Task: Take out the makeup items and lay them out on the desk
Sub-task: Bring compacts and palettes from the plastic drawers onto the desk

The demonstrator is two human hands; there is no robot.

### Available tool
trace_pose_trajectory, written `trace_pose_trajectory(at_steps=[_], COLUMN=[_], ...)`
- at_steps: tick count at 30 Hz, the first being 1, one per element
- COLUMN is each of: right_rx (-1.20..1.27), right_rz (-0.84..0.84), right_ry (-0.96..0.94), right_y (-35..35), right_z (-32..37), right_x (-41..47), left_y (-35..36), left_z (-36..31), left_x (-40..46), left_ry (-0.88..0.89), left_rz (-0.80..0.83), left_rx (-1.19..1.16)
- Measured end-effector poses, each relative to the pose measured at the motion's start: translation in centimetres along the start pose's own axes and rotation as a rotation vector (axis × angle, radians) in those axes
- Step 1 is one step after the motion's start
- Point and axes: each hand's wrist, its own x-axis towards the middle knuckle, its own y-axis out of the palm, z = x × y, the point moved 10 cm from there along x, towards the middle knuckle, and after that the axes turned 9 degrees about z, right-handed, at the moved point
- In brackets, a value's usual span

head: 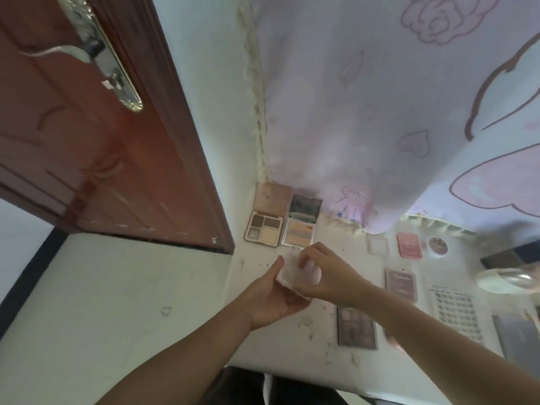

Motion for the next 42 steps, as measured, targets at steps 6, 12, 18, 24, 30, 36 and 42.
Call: trace_pose_trajectory(at_steps=[6, 12, 18, 24, 30, 36, 42], right_rx=[0.188, 0.335, 0.174, 0.04, -0.026, -0.025, -0.21], right_rz=[0.262, 0.135, 0.097, 0.02, -0.026, -0.113, 0.049], right_ry=[0.028, 0.121, 0.175, 0.188, 0.162, 0.228, 0.434], right_y=[1.9, 1.0, 1.5, 1.1, 0.0, -3.0, 0.1], right_z=[2.4, 1.9, 1.5, 1.2, 1.4, -1.7, -8.1], right_x=[4.3, 9.3, 12.1, 13.7, 12.8, 6.1, -4.9], left_y=[-5.3, -9.8, -9.7, -8.6, -8.2, -3.4, 1.8], left_z=[-1.0, -4.1, -8.1, -10.2, -10.9, -11.0, -1.5], left_x=[-4.0, -6.7, -8.7, -7.8, -7.2, -5.9, 1.9], left_ry=[0.064, 0.194, 0.294, 0.36, 0.359, 0.528, 0.197], left_rz=[-0.116, -0.356, -0.55, -0.559, -0.559, -0.586, -0.184], left_rx=[-0.114, 0.111, 0.839, 1.11, 1.201, 1.396, 1.541])
